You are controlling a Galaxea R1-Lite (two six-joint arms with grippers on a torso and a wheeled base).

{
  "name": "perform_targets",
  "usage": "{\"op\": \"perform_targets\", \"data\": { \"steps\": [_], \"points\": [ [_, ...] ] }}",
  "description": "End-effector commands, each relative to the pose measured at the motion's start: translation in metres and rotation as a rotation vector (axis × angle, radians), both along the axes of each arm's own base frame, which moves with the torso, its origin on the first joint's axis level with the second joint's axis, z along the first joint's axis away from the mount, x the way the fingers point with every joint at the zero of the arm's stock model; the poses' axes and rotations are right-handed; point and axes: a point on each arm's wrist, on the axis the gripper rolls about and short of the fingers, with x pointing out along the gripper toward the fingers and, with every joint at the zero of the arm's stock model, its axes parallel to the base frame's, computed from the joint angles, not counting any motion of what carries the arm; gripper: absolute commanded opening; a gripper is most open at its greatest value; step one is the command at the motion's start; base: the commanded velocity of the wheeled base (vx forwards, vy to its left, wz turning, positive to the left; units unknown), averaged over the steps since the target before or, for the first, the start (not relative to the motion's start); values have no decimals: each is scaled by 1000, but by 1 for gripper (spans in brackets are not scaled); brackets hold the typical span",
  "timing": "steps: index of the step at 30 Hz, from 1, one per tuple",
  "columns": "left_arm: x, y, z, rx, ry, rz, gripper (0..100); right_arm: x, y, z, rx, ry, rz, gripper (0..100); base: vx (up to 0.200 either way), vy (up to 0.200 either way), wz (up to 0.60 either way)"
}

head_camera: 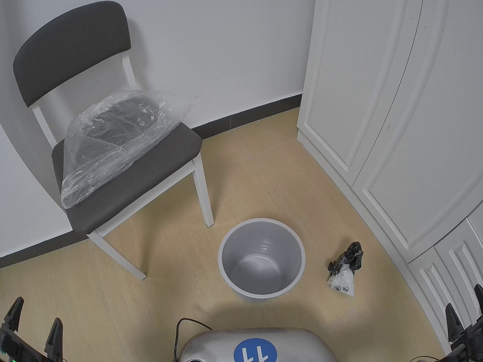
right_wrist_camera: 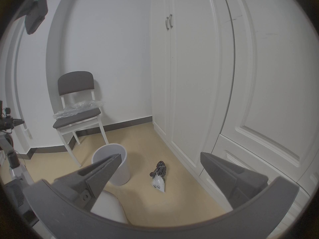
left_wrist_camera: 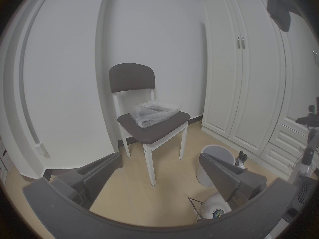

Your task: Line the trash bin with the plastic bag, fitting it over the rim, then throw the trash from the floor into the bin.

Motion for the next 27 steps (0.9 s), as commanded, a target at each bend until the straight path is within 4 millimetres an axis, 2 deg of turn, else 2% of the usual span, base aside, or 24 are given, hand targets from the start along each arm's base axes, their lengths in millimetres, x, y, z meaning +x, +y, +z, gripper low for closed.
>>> {"op": "perform_targets", "data": {
  "steps": [1,12,18,27],
  "points": [
    [0,0,-5,11,0,-10,100,0,0,-5,-9,-2,3,100,0,0,0],
    [0,0,-5,-58,-1,16,100,0,0,-5,38,0,3,100,0,0,0],
    [0,0,-5,17,-1,-13,100,0,0,-5,-6,-2,5,100,0,0,0],
    [0,1,-5,-54,-3,28,100,0,0,-5,28,-3,0,100,0,0,0]
  ]
}}
